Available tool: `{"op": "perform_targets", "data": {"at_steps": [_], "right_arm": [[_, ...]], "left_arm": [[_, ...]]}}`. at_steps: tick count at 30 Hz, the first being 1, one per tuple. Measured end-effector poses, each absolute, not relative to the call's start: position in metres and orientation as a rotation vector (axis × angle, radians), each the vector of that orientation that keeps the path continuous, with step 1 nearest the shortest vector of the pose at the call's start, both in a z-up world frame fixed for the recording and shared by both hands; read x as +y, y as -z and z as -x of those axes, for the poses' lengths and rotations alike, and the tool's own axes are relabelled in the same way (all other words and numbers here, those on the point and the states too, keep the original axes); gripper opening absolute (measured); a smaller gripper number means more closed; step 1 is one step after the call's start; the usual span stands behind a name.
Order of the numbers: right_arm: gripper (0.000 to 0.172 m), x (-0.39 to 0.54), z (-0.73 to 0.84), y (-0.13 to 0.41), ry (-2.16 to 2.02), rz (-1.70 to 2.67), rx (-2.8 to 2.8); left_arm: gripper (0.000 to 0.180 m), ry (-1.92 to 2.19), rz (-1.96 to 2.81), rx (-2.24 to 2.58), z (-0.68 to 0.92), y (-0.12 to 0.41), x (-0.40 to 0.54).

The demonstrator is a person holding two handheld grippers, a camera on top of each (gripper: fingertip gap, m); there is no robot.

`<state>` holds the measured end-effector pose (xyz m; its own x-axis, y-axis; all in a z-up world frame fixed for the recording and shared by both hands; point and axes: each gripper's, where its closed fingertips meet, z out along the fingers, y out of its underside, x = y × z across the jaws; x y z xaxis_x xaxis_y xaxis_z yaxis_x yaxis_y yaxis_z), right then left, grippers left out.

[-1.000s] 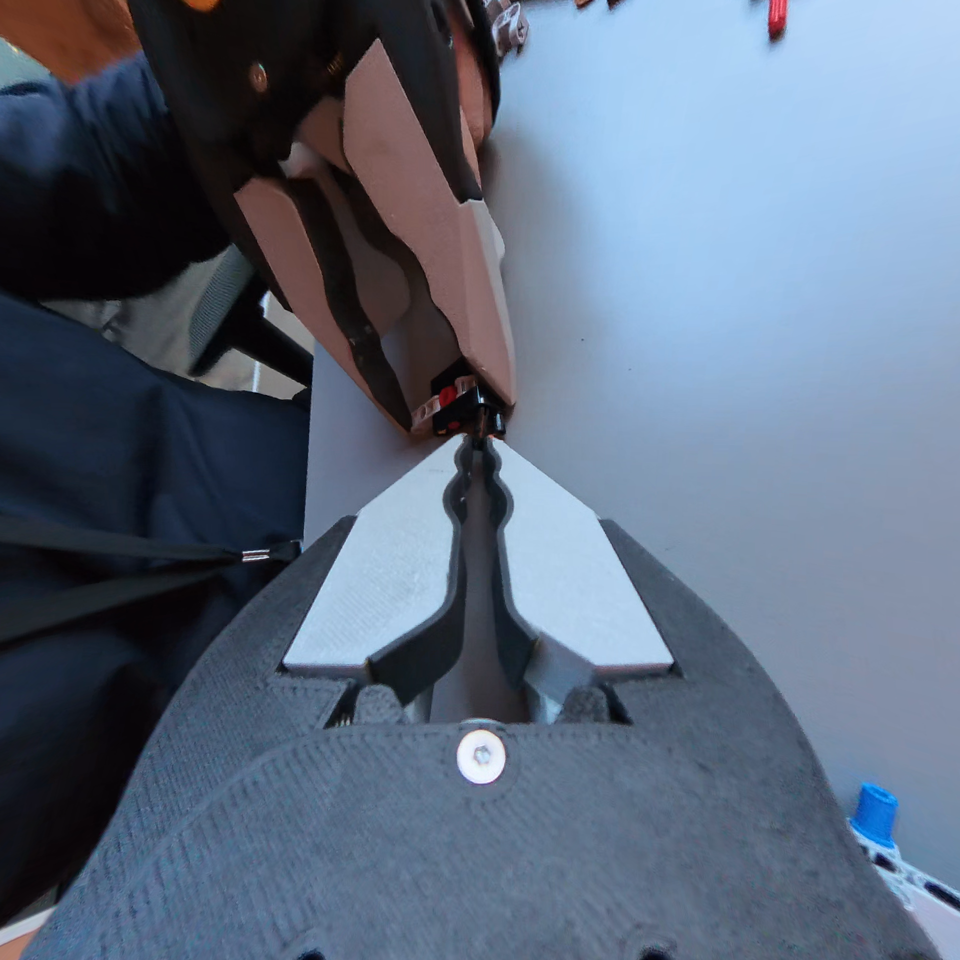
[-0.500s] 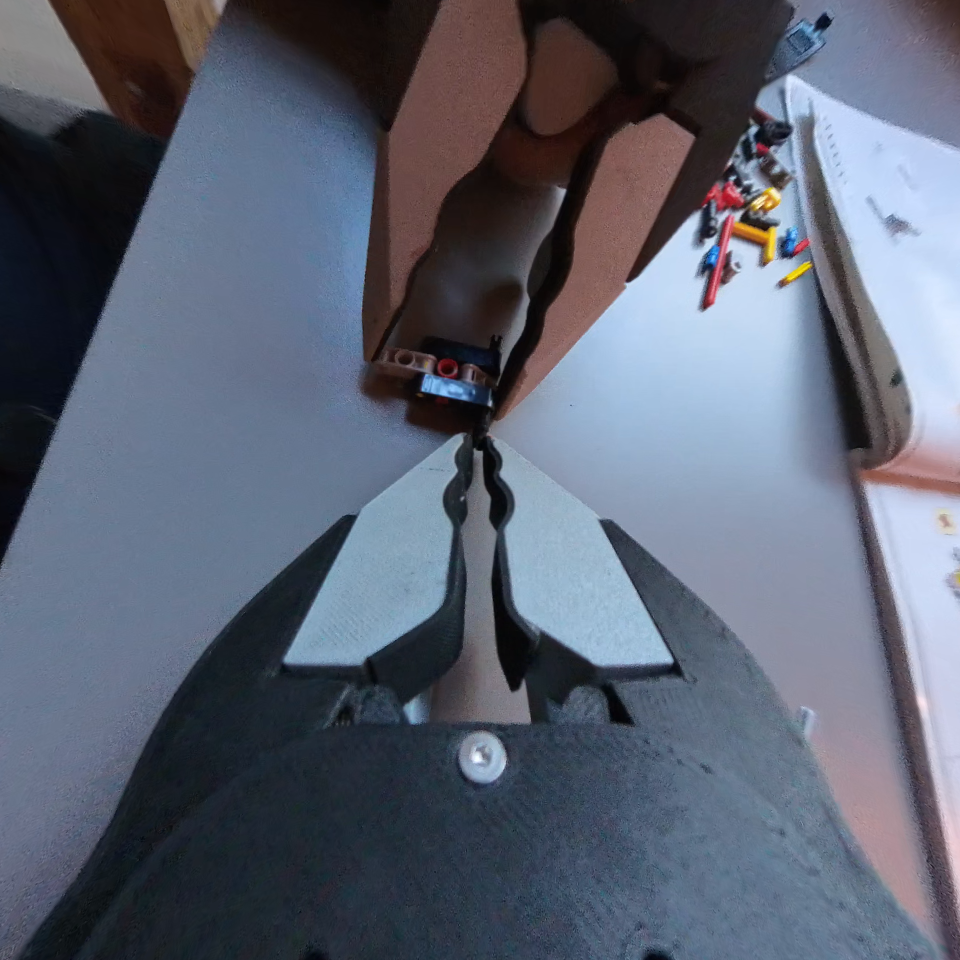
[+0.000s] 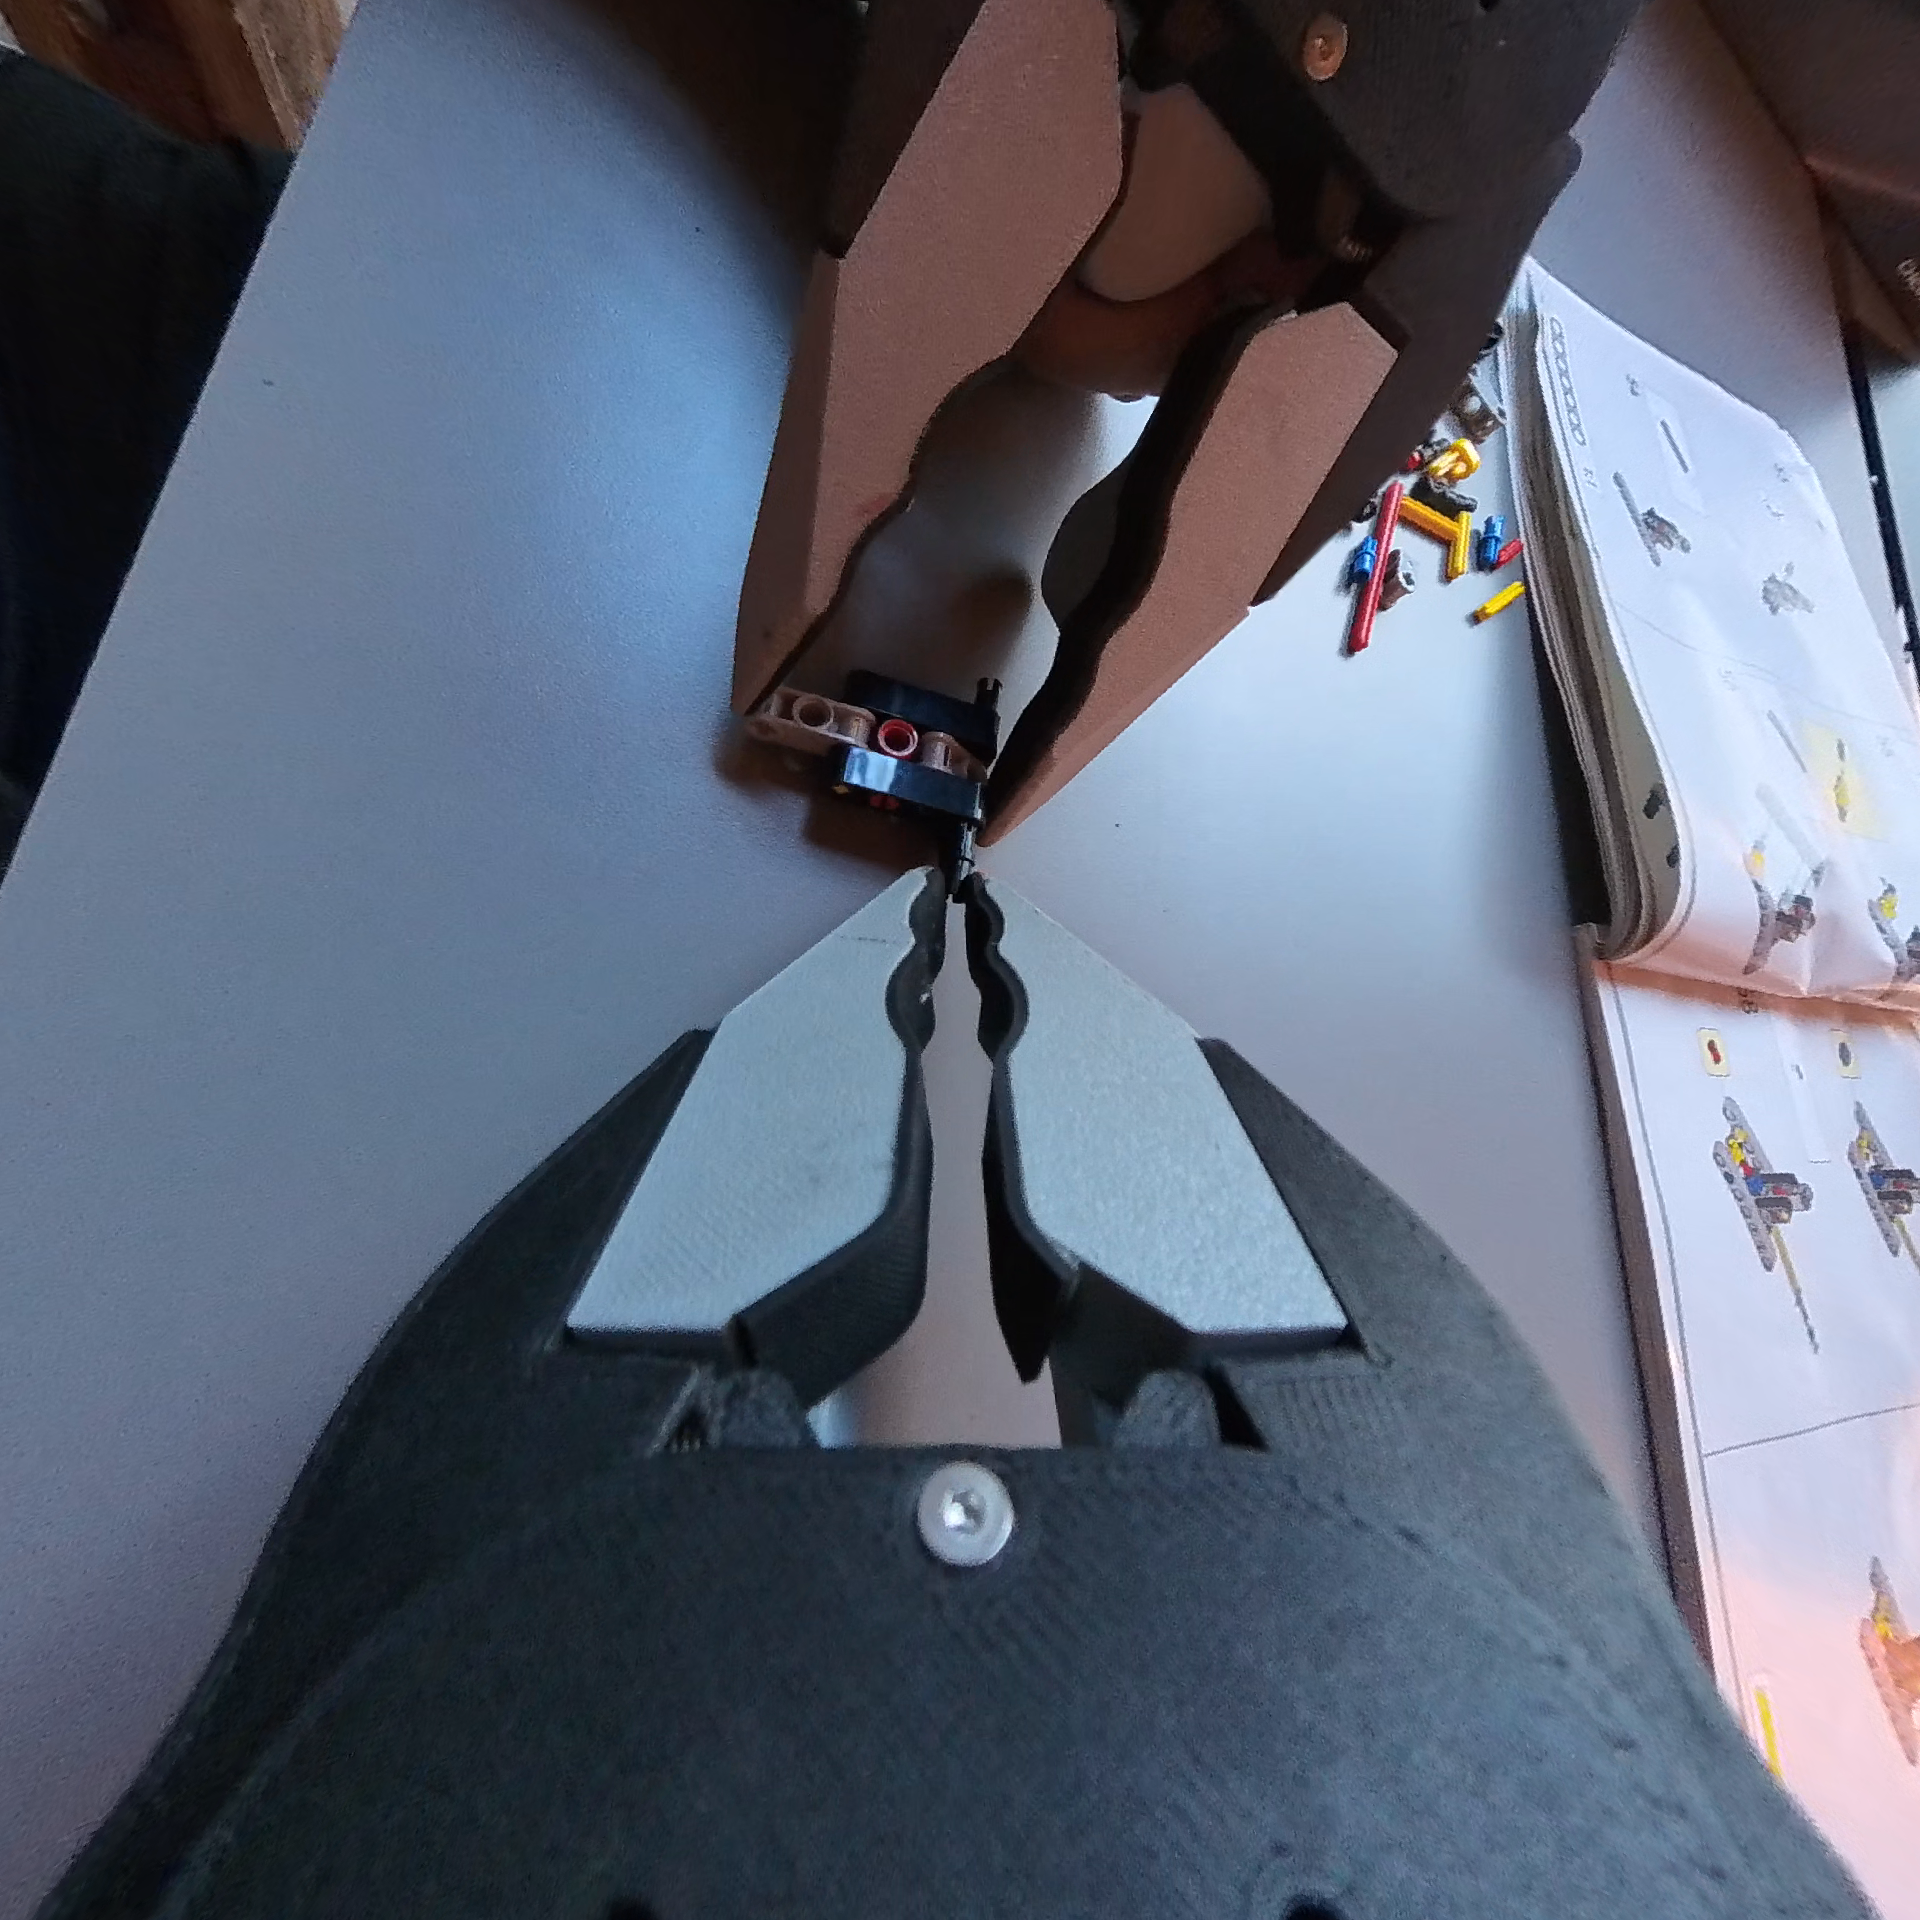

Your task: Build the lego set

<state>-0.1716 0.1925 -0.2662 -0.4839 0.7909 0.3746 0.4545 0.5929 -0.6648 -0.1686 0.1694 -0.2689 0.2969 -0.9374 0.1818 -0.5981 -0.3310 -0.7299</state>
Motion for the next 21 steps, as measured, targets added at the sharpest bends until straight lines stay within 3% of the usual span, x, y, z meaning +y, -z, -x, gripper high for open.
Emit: {"op": "perform_targets", "data": {"at_steps": [10,21], "right_arm": [[0.0,0.1942,0.1761,0.2669,-0.717,1.09,-2.142],[0.0,0.1893,0.1757,0.2609,-1.316,1.607,-2.091]], "left_arm": [[0.044,0.769,2.023,1.371,0.1698,0.27,0.1698],[0.044,0.74,2.034,1.338,0.1705,0.2705,0.1719]]}}
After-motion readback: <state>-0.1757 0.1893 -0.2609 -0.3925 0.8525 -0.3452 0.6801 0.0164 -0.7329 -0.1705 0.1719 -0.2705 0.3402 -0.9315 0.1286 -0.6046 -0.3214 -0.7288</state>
